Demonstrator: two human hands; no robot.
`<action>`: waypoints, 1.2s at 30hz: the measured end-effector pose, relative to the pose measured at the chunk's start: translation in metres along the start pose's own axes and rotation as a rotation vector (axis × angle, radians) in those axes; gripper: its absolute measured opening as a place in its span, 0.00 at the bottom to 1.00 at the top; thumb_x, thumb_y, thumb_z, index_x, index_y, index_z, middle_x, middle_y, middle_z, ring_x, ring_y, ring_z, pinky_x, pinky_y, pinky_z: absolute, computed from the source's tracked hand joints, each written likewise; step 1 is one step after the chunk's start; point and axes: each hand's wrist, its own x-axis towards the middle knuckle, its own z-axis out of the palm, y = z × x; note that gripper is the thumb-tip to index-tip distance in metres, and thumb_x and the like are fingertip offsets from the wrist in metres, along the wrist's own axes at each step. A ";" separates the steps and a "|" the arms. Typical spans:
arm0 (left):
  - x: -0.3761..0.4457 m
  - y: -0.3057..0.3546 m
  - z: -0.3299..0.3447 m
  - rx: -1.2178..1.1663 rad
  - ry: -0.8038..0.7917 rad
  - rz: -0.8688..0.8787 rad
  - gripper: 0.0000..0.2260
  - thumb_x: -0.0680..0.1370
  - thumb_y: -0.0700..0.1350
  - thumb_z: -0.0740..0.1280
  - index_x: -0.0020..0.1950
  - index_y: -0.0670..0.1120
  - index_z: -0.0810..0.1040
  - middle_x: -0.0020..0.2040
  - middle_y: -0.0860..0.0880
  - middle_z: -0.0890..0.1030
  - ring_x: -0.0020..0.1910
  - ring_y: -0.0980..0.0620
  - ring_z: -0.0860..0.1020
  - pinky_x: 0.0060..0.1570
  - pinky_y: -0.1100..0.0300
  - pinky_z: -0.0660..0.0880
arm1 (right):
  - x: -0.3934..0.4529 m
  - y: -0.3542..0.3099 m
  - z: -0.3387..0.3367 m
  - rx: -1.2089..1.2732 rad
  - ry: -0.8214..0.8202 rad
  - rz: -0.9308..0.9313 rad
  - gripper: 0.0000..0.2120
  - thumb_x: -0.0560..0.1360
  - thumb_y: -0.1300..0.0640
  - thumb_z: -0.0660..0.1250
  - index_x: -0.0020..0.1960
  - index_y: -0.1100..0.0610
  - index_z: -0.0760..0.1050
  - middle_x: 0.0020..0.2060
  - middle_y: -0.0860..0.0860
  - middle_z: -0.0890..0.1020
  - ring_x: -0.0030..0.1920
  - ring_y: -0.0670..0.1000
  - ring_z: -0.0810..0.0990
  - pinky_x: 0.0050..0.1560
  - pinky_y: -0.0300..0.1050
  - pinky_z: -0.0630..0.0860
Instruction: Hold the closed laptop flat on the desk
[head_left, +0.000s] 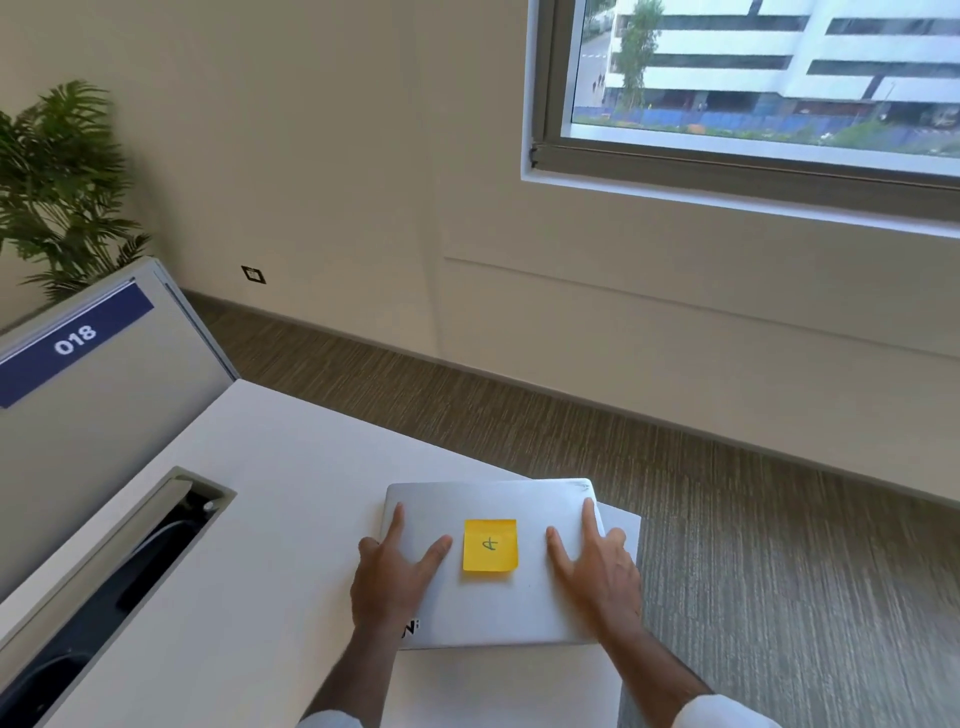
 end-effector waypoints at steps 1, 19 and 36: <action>-0.002 0.000 -0.001 0.019 0.005 0.012 0.43 0.70 0.77 0.62 0.81 0.62 0.55 0.54 0.48 0.69 0.55 0.40 0.79 0.56 0.49 0.76 | -0.001 0.002 -0.001 0.012 0.004 -0.002 0.38 0.75 0.28 0.53 0.79 0.44 0.51 0.46 0.52 0.67 0.47 0.60 0.80 0.41 0.49 0.68; -0.046 -0.013 -0.026 0.195 0.127 0.121 0.41 0.71 0.78 0.54 0.81 0.62 0.52 0.53 0.46 0.67 0.49 0.39 0.80 0.46 0.51 0.76 | -0.049 0.001 -0.018 0.073 0.039 -0.037 0.37 0.76 0.29 0.53 0.79 0.45 0.50 0.51 0.54 0.69 0.46 0.60 0.81 0.42 0.51 0.71; -0.077 -0.049 -0.068 0.165 0.196 0.087 0.40 0.72 0.78 0.54 0.79 0.62 0.51 0.54 0.45 0.69 0.49 0.40 0.79 0.46 0.50 0.77 | -0.089 -0.029 -0.020 0.120 0.023 -0.129 0.37 0.76 0.29 0.53 0.79 0.45 0.50 0.47 0.52 0.67 0.37 0.56 0.72 0.39 0.49 0.69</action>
